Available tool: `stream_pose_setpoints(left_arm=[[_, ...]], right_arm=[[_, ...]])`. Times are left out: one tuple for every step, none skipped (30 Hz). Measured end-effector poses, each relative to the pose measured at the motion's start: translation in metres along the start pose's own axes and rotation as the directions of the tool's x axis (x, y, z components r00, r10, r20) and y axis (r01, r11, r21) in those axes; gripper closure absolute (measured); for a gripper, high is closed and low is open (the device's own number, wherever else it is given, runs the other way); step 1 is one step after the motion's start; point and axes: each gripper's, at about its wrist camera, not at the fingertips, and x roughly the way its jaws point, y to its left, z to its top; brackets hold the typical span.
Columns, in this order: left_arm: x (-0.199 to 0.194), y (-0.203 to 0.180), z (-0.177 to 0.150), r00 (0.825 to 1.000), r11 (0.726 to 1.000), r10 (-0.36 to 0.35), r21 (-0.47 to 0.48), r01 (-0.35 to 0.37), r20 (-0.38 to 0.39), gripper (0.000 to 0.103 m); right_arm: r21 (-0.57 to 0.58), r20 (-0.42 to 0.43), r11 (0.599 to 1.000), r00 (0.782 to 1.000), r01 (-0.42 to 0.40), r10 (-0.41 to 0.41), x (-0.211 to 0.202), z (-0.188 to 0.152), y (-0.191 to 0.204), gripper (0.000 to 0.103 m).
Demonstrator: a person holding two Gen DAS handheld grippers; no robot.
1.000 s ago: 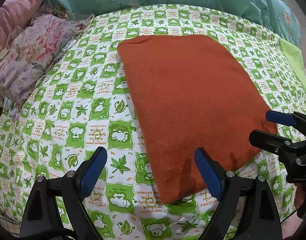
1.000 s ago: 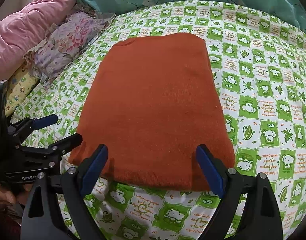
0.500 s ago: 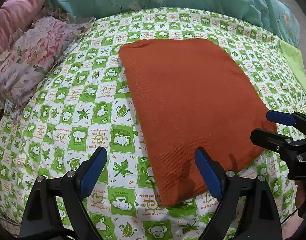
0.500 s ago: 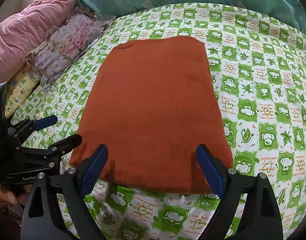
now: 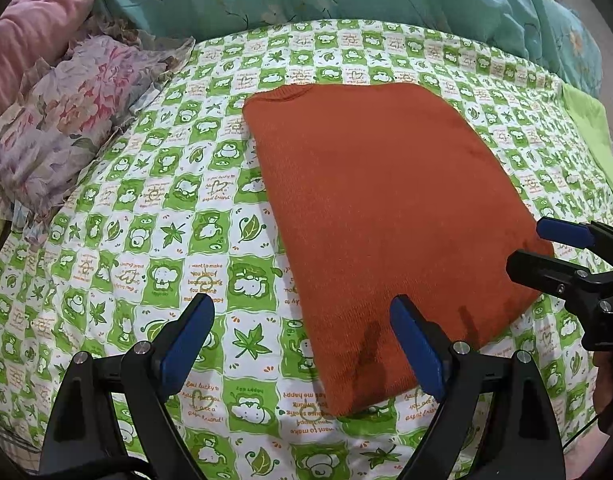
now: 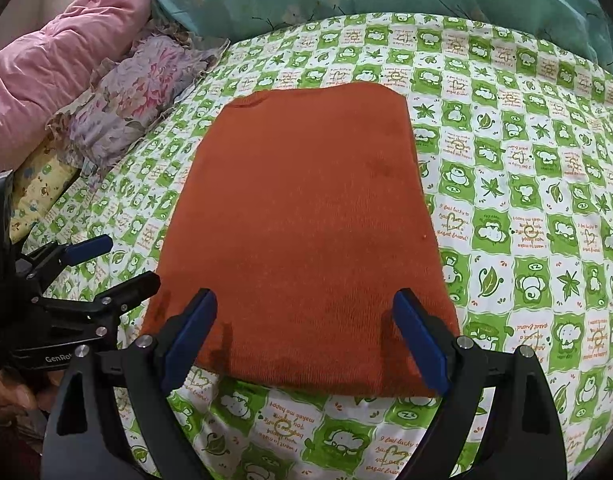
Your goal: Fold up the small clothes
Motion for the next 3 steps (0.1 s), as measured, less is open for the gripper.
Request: stream_pose_setpoints(left_arm=[[-0.0001,0.0002,0.0001,1.0,1.0,-0.001,0.001,0.001,-0.001,0.013],[-0.0001,0.0002,0.0001,1.0,1.0,-0.002,0.0,0.002,-0.001,0.013],[-0.0009,0.0003,-0.0002,1.0,1.0,-0.005,0.0,0.005,0.0,0.013]], right_arm=[[-0.001,0.001,1.0,1.0,0.0,0.0,-0.0004,0.0,0.0003,0.013],[-0.001,0.001,1.0,1.0,0.001,-0.001,-0.0005,-0.0002,0.0009,0.013],[0.0,0.001,1.0,1.0,0.001,-0.001,-0.0007,-0.0004,0.0014,0.013]])
